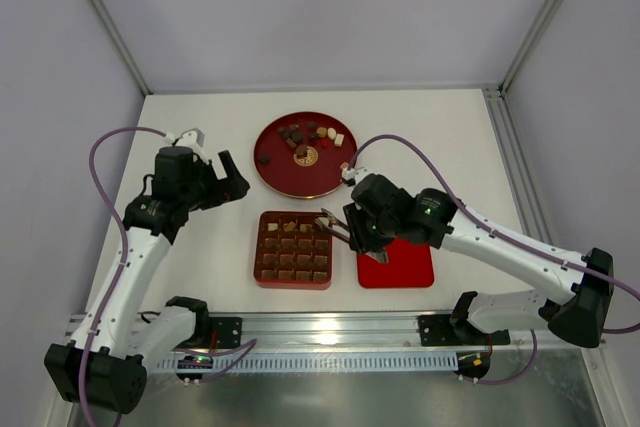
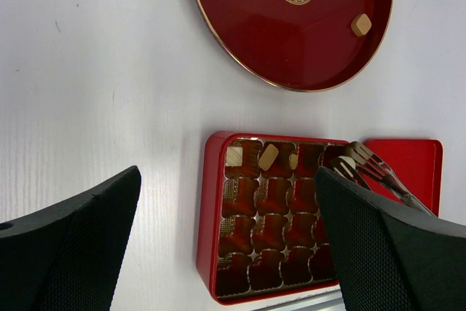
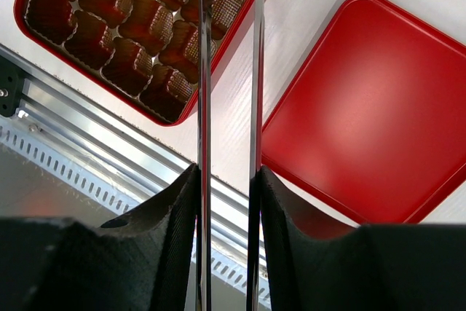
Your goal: Pack the chocolate
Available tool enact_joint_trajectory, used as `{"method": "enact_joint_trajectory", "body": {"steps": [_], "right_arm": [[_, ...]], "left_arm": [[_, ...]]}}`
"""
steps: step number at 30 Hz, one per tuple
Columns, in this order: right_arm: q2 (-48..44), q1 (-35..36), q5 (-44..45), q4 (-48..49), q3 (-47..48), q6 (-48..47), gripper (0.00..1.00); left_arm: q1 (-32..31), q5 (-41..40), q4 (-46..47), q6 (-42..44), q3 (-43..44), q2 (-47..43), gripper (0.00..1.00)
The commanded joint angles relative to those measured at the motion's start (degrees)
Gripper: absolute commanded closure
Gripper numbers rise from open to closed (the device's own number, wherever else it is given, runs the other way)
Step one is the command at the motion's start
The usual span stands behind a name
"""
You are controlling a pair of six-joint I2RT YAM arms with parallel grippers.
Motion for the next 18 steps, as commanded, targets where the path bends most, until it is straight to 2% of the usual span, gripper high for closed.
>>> {"method": "enact_joint_trajectory", "body": {"steps": [1,18], "right_arm": [[0.23,0.51,0.91,2.12,1.32,0.66,0.60],[1.10,0.59,2.32,0.71,4.66,-1.09,0.59]], "left_arm": [[0.02,0.35,0.58,0.77,-0.05,-0.36,0.00],[0.02,0.35,0.58,0.77,-0.05,-0.45,0.00]]}}
